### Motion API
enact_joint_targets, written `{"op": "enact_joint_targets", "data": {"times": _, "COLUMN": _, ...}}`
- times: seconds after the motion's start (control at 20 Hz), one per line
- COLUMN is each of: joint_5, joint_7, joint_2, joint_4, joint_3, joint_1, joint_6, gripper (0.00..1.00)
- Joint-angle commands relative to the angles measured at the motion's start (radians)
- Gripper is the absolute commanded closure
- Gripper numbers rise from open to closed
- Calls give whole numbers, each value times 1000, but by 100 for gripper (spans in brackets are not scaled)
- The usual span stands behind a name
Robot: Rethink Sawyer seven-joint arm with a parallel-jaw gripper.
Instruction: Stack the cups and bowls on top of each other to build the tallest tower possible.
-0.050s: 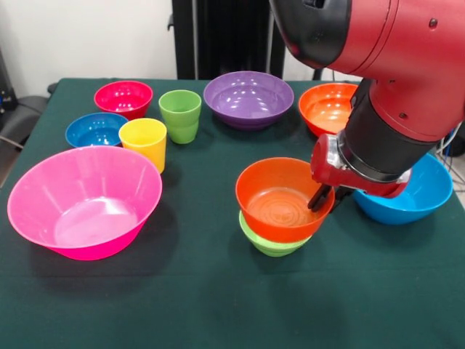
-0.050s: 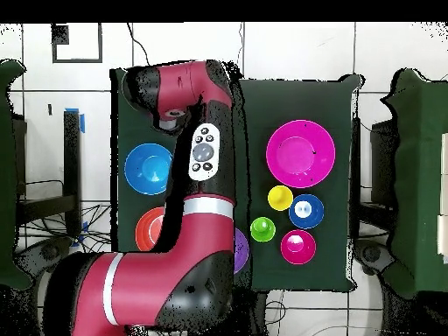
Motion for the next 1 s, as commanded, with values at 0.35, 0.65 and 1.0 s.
{"op": "enact_joint_targets", "data": {"times": 0.35, "joint_5": -12, "joint_7": -31, "joint_2": 10, "joint_4": 144, "joint_3": 97, "joint_1": 15, "joint_6": -79, "gripper": 100}}
{"op": "enact_joint_targets", "data": {"times": 0.65, "joint_5": -14, "joint_7": -26, "joint_2": 10, "joint_4": 161, "joint_3": 97, "joint_1": 15, "joint_6": -107, "gripper": 100}}
{"op": "enact_joint_targets", "data": {"times": 1.0, "joint_5": -19, "joint_7": -19, "joint_2": 7, "joint_4": 180, "joint_3": 93, "joint_1": 20, "joint_6": -131, "gripper": 100}}
